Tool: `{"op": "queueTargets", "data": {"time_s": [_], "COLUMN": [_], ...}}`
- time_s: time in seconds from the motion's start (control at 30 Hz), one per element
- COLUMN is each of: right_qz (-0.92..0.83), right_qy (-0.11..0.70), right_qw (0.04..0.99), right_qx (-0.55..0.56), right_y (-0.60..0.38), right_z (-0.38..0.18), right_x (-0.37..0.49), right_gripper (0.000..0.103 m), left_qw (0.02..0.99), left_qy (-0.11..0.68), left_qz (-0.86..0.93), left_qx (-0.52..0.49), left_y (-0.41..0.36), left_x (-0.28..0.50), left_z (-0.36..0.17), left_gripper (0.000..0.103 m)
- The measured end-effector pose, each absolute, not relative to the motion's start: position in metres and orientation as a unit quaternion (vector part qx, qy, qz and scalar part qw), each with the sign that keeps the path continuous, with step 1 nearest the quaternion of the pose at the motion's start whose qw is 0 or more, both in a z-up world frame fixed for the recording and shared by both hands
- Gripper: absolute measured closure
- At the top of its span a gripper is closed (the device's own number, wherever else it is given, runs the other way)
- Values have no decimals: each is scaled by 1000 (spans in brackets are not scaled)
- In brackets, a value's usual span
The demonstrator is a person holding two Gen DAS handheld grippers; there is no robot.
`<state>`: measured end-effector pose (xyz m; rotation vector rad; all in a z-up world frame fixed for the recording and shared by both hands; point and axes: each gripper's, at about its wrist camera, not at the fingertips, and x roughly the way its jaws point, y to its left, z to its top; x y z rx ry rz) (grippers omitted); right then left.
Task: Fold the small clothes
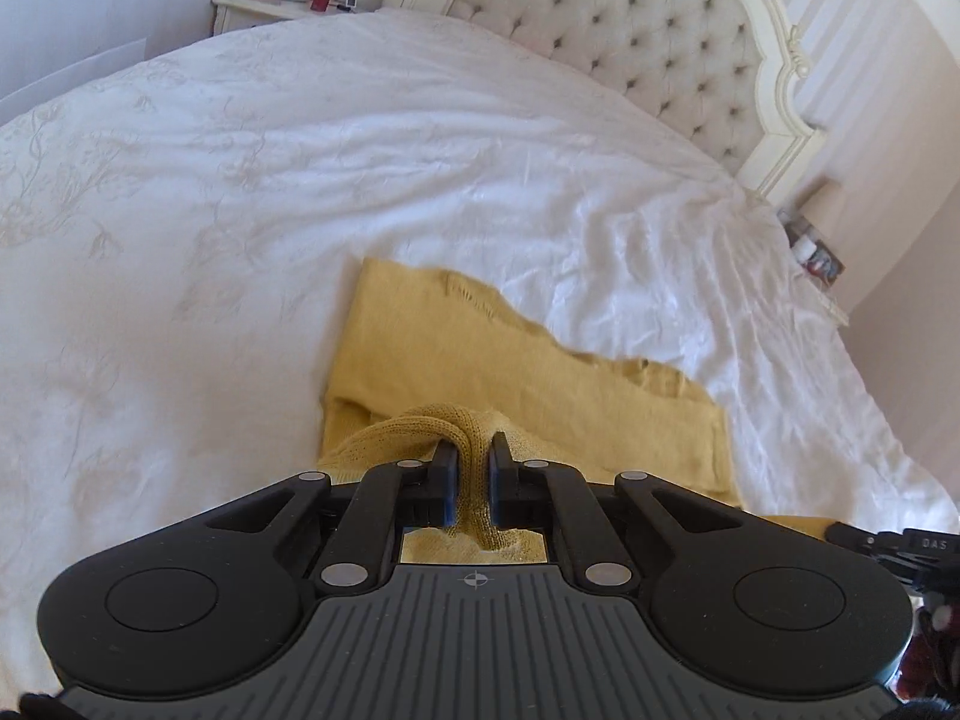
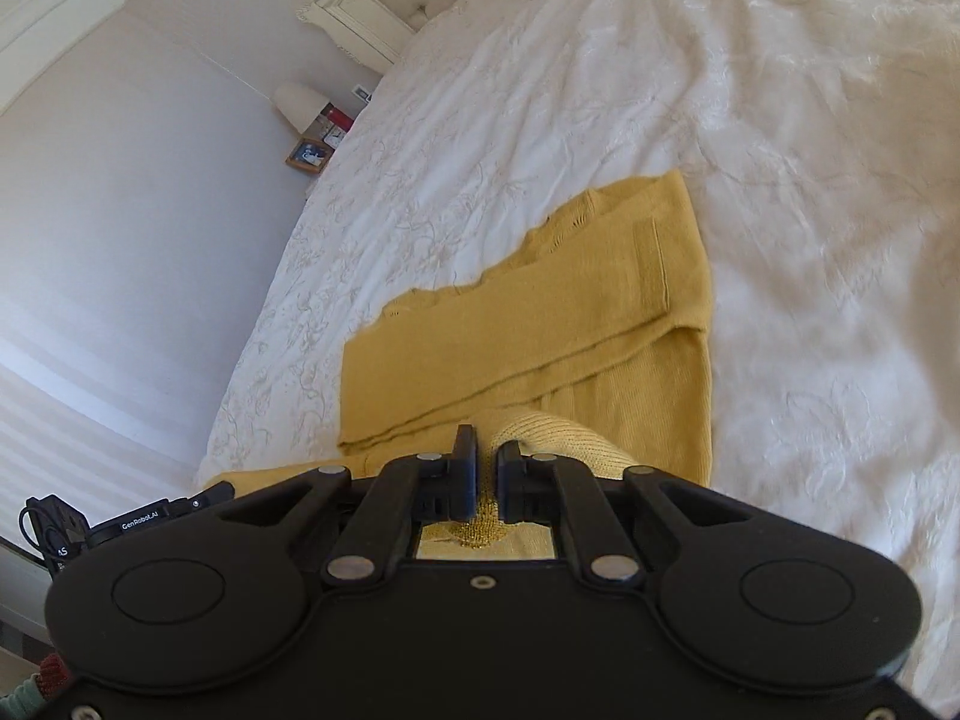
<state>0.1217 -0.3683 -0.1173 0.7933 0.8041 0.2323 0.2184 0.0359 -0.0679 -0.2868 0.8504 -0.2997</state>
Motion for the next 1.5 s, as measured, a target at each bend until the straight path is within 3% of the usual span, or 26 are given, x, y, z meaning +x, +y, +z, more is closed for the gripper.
{"op": "queueTargets", "data": {"time_s": [0.27, 0.6, 0.73, 0.8, 0.87, 0.93, 1.0, 1.27, 1.5], "right_qz": [80, 28, 18, 12, 8, 7, 1, 19, 62], "right_qy": [371, 426, 438, 441, 440, 423, 402, 386, 430], "right_qw": [852, 828, 821, 818, 819, 828, 842, 885, 885], "right_qx": [361, 363, 367, 370, 368, 367, 361, 260, 169], "right_y": [-387, -393, -393, -395, -397, -401, -403, -378, -329], "right_z": [-125, -172, -183, -188, -190, -190, -185, -155, -161], "right_x": [201, 268, 284, 291, 295, 296, 294, 271, 246], "right_gripper": [90, 88, 81, 78, 64, 41, 29, 28, 29], "left_qw": [890, 871, 863, 862, 868, 874, 878, 891, 858], "left_qy": [411, 458, 476, 480, 468, 454, 449, 423, 478], "left_qz": [-160, -156, -142, -134, -127, -117, -110, -155, -190], "left_qx": [-117, -83, -92, -99, -110, -125, -126, -48, -4], "left_y": [18, 8, 10, 13, 18, 24, 28, 15, -5], "left_x": [296, 353, 372, 379, 386, 393, 395, 351, 301], "left_z": [-79, -124, -138, -142, -146, -145, -143, -121, -154], "left_gripper": [94, 93, 89, 77, 73, 68, 58, 57, 57]}}
